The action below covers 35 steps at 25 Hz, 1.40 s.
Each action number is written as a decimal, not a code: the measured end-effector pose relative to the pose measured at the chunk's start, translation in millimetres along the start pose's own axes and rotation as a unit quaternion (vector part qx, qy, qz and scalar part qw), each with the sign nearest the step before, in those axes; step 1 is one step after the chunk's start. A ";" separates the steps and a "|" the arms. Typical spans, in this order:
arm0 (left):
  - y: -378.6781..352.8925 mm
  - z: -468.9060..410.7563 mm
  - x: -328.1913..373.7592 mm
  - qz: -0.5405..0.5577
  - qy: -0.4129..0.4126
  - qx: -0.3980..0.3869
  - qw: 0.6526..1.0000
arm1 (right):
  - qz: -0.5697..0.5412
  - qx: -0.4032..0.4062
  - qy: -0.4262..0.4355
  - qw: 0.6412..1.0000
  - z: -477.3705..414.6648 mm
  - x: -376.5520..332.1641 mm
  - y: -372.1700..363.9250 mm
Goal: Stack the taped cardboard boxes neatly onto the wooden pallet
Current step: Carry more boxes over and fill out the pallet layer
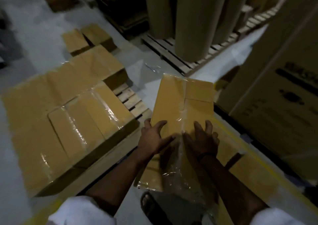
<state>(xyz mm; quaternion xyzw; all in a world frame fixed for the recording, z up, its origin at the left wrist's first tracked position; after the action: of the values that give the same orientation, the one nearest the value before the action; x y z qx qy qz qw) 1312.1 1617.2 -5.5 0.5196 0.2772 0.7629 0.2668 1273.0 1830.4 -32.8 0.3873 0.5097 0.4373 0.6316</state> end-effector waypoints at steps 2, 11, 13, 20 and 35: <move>30.9 -9.0 -4.8 0.015 0.019 0.038 0.999 | -0.003 0.011 0.027 1.000 -16.3 -37.7 8.0; 146.2 -106.2 -69.1 0.097 0.099 0.153 0.978 | 0.024 0.004 0.166 0.986 -145.8 -214.9 0.5; 145.8 -148.3 -82.7 0.114 0.112 0.164 0.973 | 0.034 -0.014 0.194 0.980 -192.1 -233.8 -16.9; 93.6 -332.2 -146.6 0.180 0.244 0.157 0.940 | 0.091 -0.081 0.286 0.951 -393.7 -270.7 -140.1; -15.4 -481.3 -328.1 0.199 0.354 0.209 0.890 | 0.127 -0.121 0.449 0.876 -539.3 -307.6 -390.3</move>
<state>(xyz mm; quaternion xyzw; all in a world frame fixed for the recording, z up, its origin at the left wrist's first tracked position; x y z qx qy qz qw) 965.4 1329.9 -375.3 0.3028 0.3968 0.8580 -0.1210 774.5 1438.5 -401.1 0.1308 0.6280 0.6993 0.3156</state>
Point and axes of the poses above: each hand's wrist, its own z-axis away from the middle knuckle, its own y-axis out of the back of the hand, x = y × z, the point moved 3 cm from there along -z, towards the middle knuckle, and after that the axes turned 4 degrees about z, right-handed, at the moved point
